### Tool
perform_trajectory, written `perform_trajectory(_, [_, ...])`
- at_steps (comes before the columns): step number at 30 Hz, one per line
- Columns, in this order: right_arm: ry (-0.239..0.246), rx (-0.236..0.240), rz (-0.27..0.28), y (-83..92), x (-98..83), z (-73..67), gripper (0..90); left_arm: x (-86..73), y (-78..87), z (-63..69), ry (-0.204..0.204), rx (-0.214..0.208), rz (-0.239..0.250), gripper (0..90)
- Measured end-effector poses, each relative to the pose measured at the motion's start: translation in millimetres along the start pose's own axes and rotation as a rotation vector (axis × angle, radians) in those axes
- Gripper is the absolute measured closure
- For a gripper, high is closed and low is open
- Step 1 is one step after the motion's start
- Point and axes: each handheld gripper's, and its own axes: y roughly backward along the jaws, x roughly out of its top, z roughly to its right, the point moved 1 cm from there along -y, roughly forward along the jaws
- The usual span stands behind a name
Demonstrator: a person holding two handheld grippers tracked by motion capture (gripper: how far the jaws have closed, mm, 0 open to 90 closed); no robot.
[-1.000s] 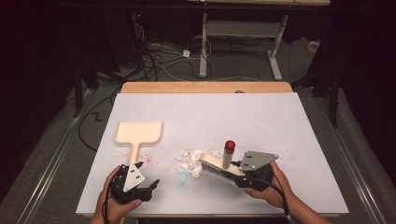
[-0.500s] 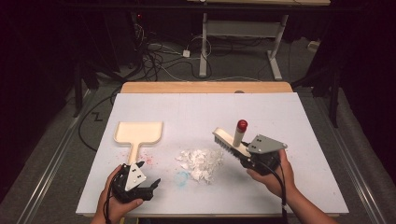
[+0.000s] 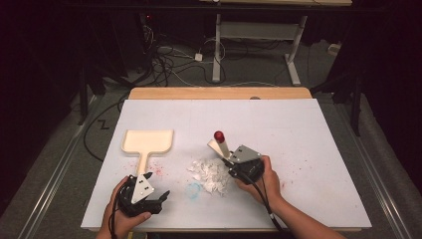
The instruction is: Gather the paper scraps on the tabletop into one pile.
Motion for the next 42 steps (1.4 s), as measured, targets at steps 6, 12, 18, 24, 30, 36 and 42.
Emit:
perform_trajectory(6, [0.034, 0.053, 0.026, 4.2, 7.1, -17.3, 68.0, 0.6, 0.1, 0.7, -0.002, -0.001, -0.002, 18.8])
perform_trajectory(12, [0.015, 0.037, 0.063, 16.5, 10.8, -6.3, 68.0, 0.5, 0.3, -0.2, 0.006, -0.001, 0.002, 18.8])
perform_trajectory(18, [0.044, 0.010, 0.108, 9.5, 27.0, 18.9, 68.0, 1.9, -1.7, 1.2, 0.001, -0.007, -0.002, 18.8])
perform_trajectory(24, [0.177, 0.087, 0.152, -24.5, 36.8, 33.6, 68.0, 0.9, -2.6, 0.2, 0.006, -0.012, -0.004, 18.8])
perform_trajectory(30, [0.245, 0.193, 0.125, -54.3, 41.1, 30.9, 68.0, -0.8, -2.0, -0.6, 0.008, -0.015, -0.009, 18.9])
perform_trajectory(36, [0.334, 0.355, 0.110, -55.3, 37.8, 11.0, 67.6, -1.8, -1.9, 0.6, 0.006, -0.020, -0.015, 18.8])
perform_trajectory(42, [0.438, 0.495, 0.128, -37.2, 30.7, 7.9, 67.6, -0.5, -3.0, 2.1, 0.001, -0.022, -0.017, 18.9])
